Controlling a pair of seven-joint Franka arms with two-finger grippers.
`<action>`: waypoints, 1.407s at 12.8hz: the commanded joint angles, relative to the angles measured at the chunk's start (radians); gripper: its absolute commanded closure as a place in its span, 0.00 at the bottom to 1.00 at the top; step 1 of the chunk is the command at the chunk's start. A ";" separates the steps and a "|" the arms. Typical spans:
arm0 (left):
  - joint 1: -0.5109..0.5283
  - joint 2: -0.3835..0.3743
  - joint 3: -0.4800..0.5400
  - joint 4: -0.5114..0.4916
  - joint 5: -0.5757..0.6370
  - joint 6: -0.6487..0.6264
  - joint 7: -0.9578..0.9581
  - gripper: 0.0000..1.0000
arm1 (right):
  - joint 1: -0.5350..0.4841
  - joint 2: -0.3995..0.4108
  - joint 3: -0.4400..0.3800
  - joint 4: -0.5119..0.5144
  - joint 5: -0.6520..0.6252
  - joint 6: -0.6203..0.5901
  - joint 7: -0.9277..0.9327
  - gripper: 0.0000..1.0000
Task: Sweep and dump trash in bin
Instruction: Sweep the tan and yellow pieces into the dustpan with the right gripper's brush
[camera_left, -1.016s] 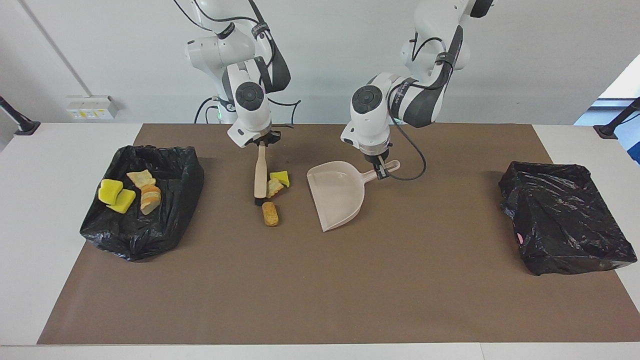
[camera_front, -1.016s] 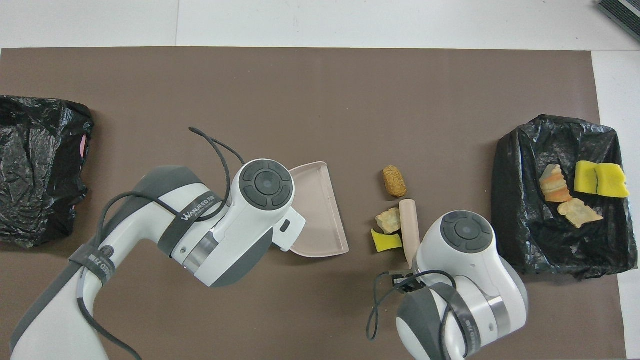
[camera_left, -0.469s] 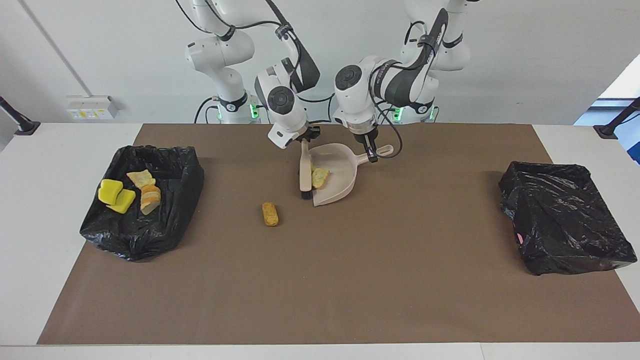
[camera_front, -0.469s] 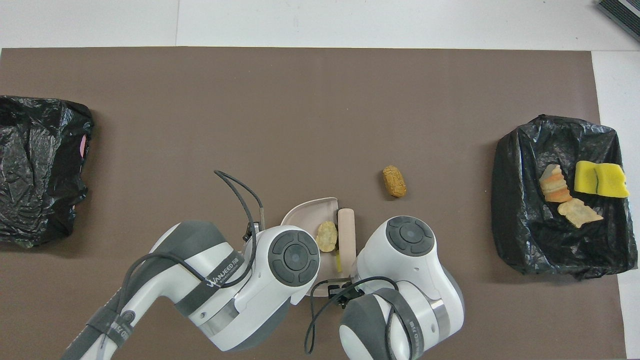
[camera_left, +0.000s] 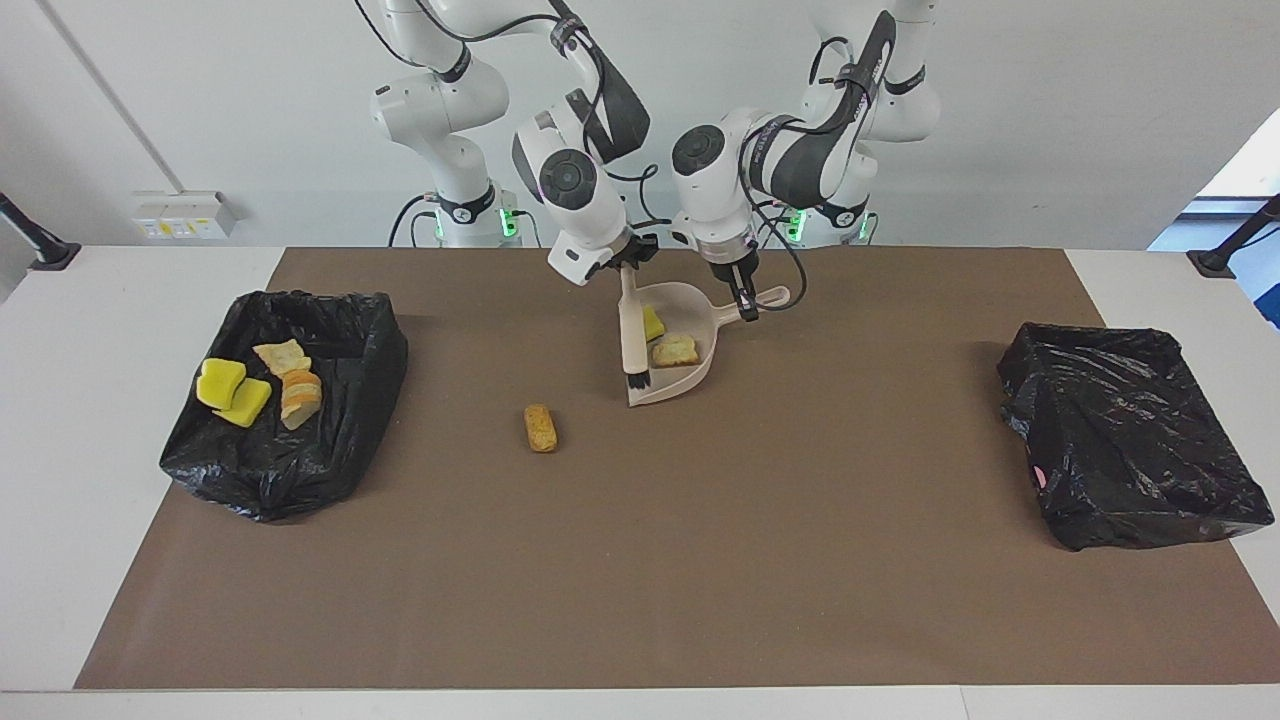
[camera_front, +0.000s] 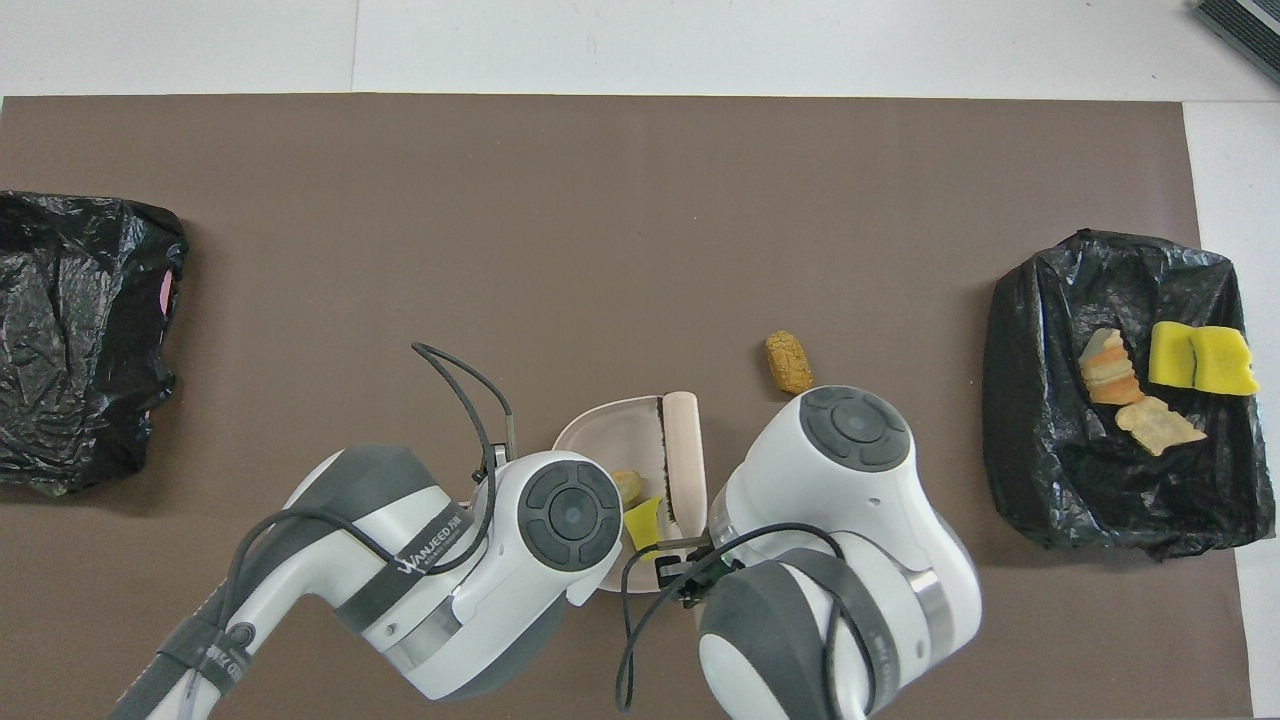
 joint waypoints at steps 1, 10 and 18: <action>0.024 -0.006 0.003 -0.027 0.000 0.046 -0.019 1.00 | -0.122 -0.084 0.001 0.043 -0.123 -0.120 -0.136 1.00; 0.055 0.023 0.012 -0.013 -0.042 0.092 -0.074 1.00 | -0.224 0.205 0.008 0.233 -0.754 -0.043 -0.394 1.00; 0.060 0.004 0.010 -0.024 -0.036 0.030 -0.084 1.00 | -0.133 0.213 0.014 0.118 -0.452 -0.108 -0.324 1.00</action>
